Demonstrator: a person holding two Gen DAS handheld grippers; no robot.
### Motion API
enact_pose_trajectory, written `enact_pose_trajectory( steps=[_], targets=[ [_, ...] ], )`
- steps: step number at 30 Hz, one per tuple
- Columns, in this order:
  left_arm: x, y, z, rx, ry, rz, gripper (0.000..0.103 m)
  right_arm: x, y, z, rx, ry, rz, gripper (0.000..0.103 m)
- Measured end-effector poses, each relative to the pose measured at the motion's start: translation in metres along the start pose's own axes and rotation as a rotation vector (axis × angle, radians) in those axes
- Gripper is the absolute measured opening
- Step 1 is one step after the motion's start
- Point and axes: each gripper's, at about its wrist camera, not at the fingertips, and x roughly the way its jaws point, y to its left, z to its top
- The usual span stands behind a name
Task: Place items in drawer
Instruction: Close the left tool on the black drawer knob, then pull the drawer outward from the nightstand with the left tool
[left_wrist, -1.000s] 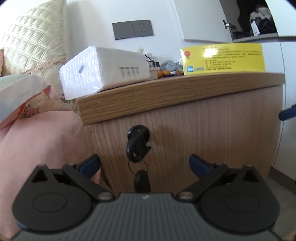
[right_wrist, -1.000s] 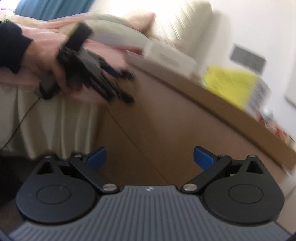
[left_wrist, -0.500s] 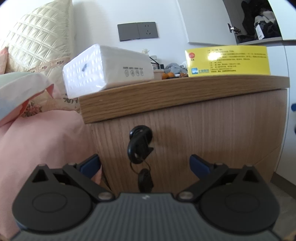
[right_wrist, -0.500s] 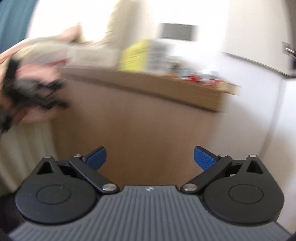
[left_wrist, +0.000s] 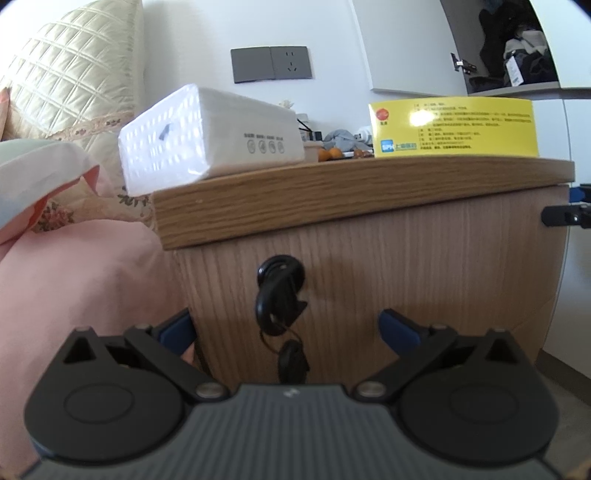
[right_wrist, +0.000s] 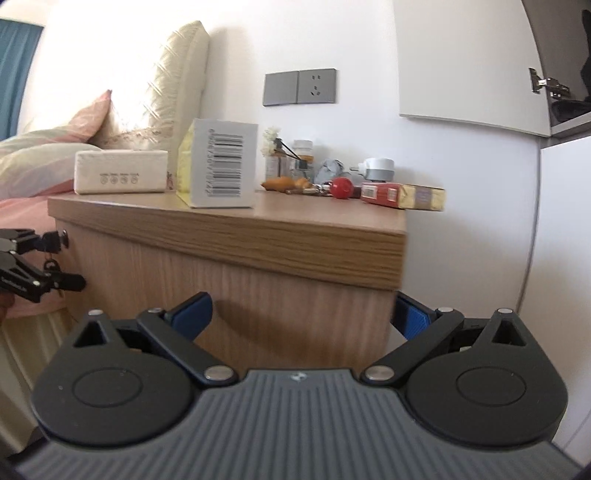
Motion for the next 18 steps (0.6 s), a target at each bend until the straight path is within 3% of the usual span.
enact_pose_trajectory(
  steps=[8, 18],
  targets=[
    [0.0, -0.002, 0.0, 0.01, 0.002, 0.008, 0.103, 0.0, 0.001, 0.008, 0.061, 0.0, 0.04, 0.103],
    [-0.005, -0.004, 0.0, 0.011, 0.001, 0.01, 0.103, -0.006, -0.002, 0.012, 0.045, 0.025, 0.089, 0.103]
  ],
)
